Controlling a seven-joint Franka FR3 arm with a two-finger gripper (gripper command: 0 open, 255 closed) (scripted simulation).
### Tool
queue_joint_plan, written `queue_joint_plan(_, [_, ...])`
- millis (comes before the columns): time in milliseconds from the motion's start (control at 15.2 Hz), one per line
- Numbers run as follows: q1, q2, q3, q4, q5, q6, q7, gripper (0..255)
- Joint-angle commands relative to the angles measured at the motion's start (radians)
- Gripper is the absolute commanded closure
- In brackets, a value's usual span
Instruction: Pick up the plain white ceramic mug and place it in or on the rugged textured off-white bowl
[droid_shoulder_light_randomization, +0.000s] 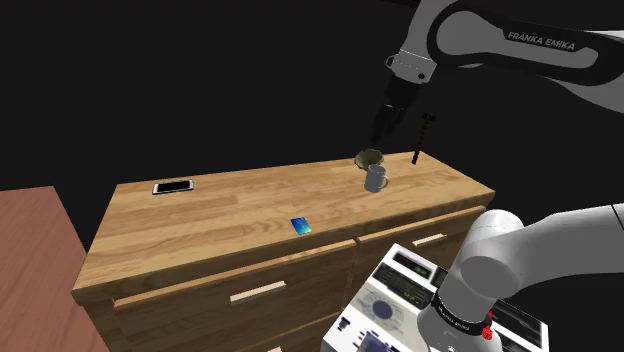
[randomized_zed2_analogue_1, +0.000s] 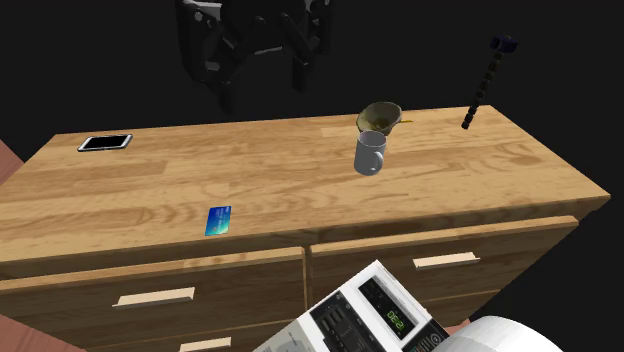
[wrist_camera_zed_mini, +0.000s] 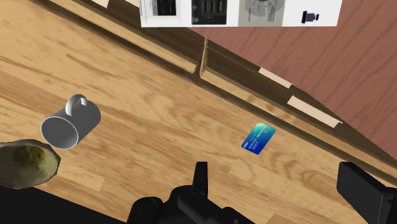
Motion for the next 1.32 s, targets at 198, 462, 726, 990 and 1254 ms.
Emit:
queue_joint_plan(198, [-0.013,0.04,-0.052,-0.03,-0.03,0.056,-0.053,0])
queue_joint_plan(462, [-0.03,0.111,-0.123,-0.053,-0.065,0.134,-0.123,0])
queue_joint_plan(726, [-0.044,0.199,-0.194,-0.059,-0.093,0.213,-0.194,0])
queue_joint_plan(990, [-0.053,0.305,-0.266,-0.045,-0.108,0.291,-0.266,0])
queue_joint_plan(1254, [-0.056,0.426,-0.337,-0.014,-0.105,0.364,-0.344,0])
